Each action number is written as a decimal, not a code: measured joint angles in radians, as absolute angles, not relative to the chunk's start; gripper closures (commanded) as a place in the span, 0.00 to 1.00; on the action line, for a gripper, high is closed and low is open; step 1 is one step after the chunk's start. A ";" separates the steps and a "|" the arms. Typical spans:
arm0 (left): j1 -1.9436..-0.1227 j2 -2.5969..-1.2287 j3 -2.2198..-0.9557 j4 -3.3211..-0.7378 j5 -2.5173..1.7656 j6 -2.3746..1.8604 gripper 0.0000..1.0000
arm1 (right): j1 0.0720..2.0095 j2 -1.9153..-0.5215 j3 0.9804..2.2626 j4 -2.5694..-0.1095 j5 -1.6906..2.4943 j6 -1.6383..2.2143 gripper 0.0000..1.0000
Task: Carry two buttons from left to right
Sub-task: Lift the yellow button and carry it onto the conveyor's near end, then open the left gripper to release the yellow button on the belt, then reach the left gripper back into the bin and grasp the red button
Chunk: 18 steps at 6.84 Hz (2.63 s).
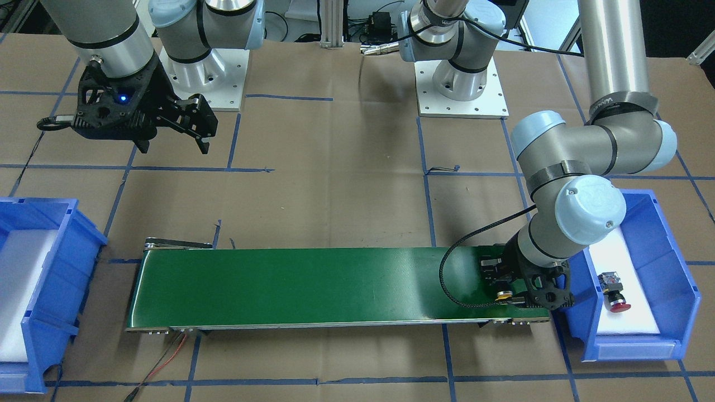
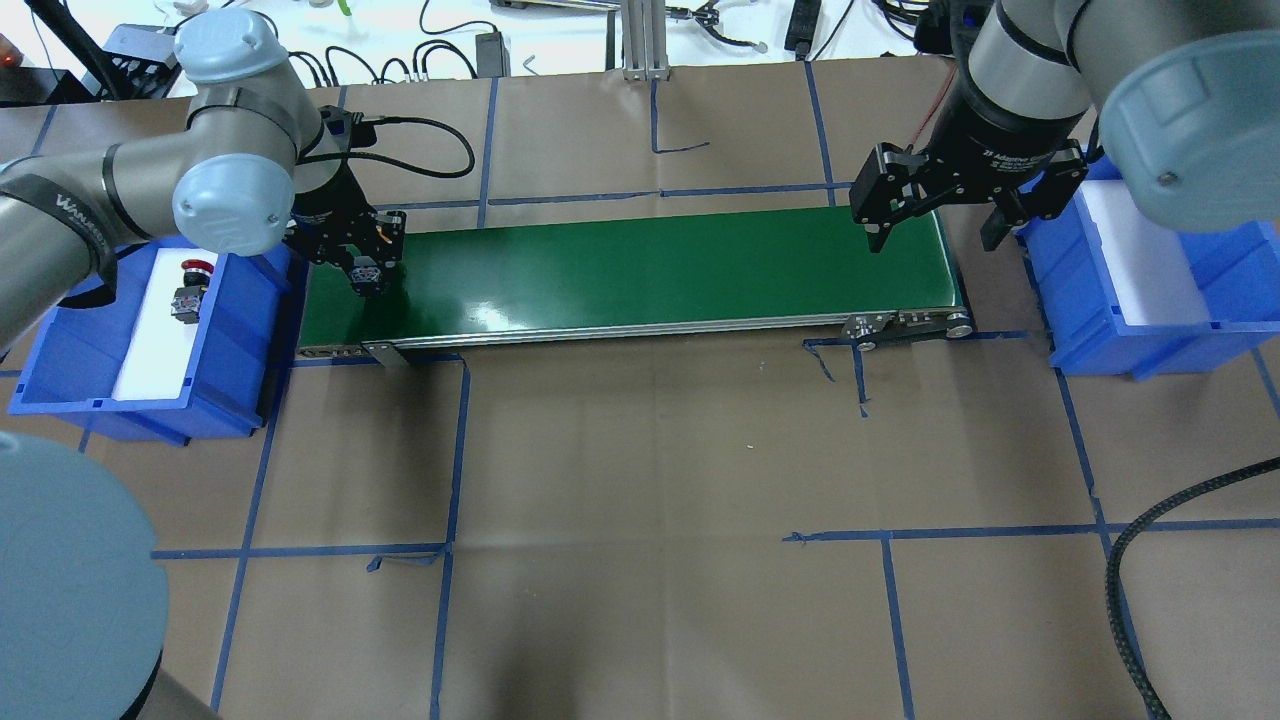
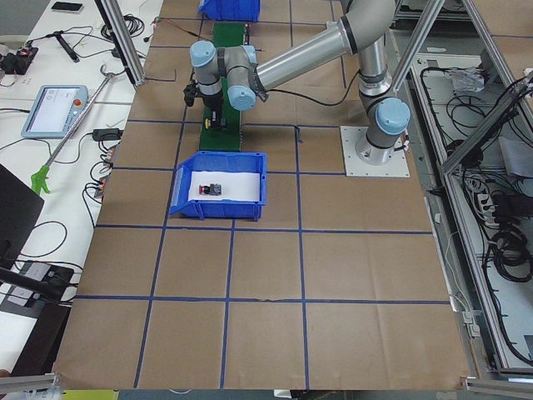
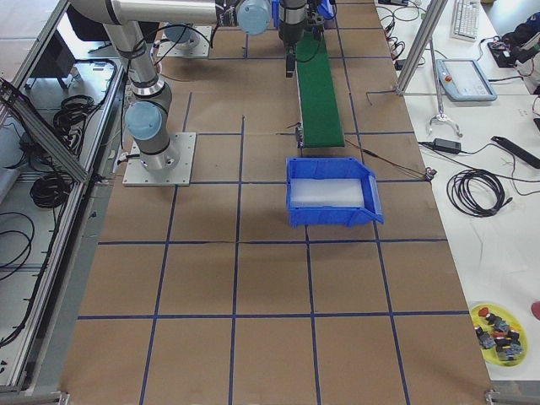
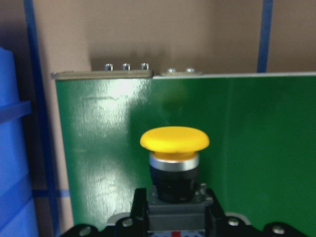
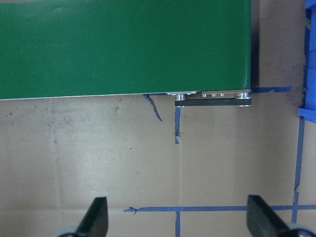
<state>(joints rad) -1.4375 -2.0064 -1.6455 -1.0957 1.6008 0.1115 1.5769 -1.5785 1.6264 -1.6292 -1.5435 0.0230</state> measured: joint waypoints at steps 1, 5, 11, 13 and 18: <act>-1.440 -2.011 -1.659 -1.068 1.599 0.103 0.23 | 1.577 -1.578 1.627 -1.629 -1.544 0.023 0.00; -1.444 -1.972 -1.659 -1.073 1.600 0.102 0.00 | 1.577 -1.578 1.629 -1.629 -1.545 0.023 0.00; -1.416 -1.840 -1.425 -1.472 1.600 0.173 0.01 | 1.577 -1.580 1.633 -1.625 -1.546 0.023 0.00; -1.327 -1.847 -1.418 -1.475 1.601 0.301 0.01 | 1.577 -1.580 1.632 -1.622 -1.546 0.023 0.00; -1.080 -1.913 -1.415 -1.357 1.604 0.542 0.01 | 1.577 -1.579 1.632 -1.622 -1.546 0.023 0.00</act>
